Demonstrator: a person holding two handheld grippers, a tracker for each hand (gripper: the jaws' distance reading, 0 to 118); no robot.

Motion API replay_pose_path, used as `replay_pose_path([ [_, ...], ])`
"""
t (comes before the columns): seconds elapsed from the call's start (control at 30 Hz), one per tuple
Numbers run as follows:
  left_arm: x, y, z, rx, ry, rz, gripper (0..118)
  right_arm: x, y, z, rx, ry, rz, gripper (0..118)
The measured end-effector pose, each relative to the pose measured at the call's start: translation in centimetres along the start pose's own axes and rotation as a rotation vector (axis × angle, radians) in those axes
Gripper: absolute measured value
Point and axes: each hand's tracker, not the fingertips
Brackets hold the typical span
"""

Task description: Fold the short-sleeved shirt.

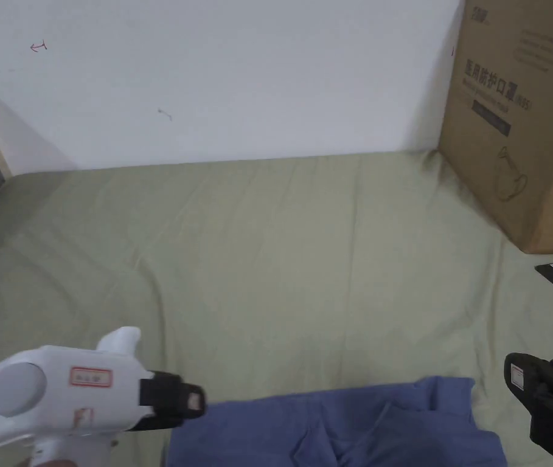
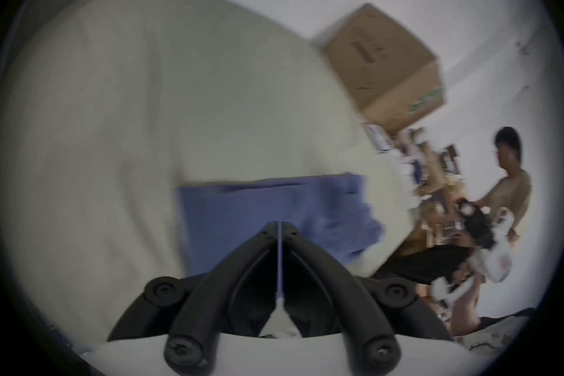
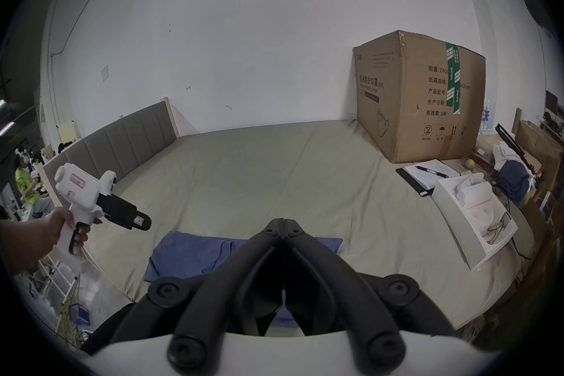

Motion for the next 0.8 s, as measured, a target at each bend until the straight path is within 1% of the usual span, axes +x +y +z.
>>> replay_pose_path([
  [0.03,-1.9,0.0,-0.3,-0.027,0.013,0.023,25,-0.2,0.0,-0.1,-0.004,0.001,0.004,0],
  [0.07,-4.1,0.0,-0.7,-0.051,0.008,0.057,58,-0.5,0.0,-0.3,-0.010,0.002,0.010,0],
  [0.1,-6.5,-0.3,-1.3,-0.085,-0.024,0.111,86,-0.7,0.0,-0.4,-0.015,0.005,0.014,0],
  [0.13,-7.8,-0.7,-2.0,-0.132,-0.147,0.187,109,-0.8,0.0,-0.6,-0.020,0.010,0.015,0],
  [0.17,-8.5,-1.6,-3.0,-0.189,-0.219,0.248,117,-1.0,0.0,-0.7,-0.026,0.021,0.011,0],
  [0.2,-9.5,-2.3,-3.8,-0.238,-0.294,0.285,117,-1.2,0.0,-0.9,-0.032,0.024,0.010,0],
  [0.23,-10.1,-2.8,-4.2,-0.228,-0.350,0.302,117,-1.4,0.1,-1.0,-0.036,0.023,0.013,0],
  [0.33,-10.6,-3.9,-5.9,-0.209,-0.431,0.305,117,-1.6,0.1,-1.4,-0.049,0.023,0.015,0],
  [0.4,-11.8,-3.8,-7.8,-0.187,-0.483,0.342,117,-1.6,0.2,-1.7,-0.060,0.019,0.004,0],
  [0.43,-11.9,-4.1,-8.8,-0.221,-0.529,0.396,117,-1.6,0.2,-1.8,-0.066,0.017,0.000,0],
  [0.47,-11.5,-4.6,-10.2,-0.247,-0.614,0.471,117,-1.6,0.2,-1.9,-0.071,0.013,-0.003,0],
  [0.5,-10.7,-4.8,-11.4,-0.266,-0.686,0.502,117,-1.6,0.2,-2.0,-0.074,0.009,-0.003,0],
  [0.53,-10.1,-4.7,-12.3,-0.272,-0.734,0.491,117,-1.5,0.1,-2.0,-0.079,0.005,0.000,0],
  [0.57,-9.2,-4.4,-13.1,-0.268,-0.704,0.425,117,-1.5,0.1,-2.1,-0.083,0.000,0.004,0],
  [0.6,-8.2,-4.2,-13.7,-0.274,-0.703,0.395,117,-1.5,0.1,-2.1,-0.084,-0.004,0.007,0],
  [0.67,-7.3,-4.0,-13.6,-0.263,-0.657,0.324,117,-1.6,0.1,-2.0,-0.086,-0.006,0.015,0],
  [0.73,-7.0,-4.0,-13.5,-0.255,-0.635,0.329,115,-1.7,0.0,-1.9,-0.085,-0.010,0.033,0],
  [0.77,-7.0,-4.0,-13.2,-0.252,-0.627,0.341,105,-1.8,0.0,-1.9,-0.085,-0.013,0.041,0],
  [0.8,-7.2,-4.1,-12.8,-0.241,-0.602,0.344,81,-1.8,0.0,-1.9,-0.085,-0.012,0.046,0],
])
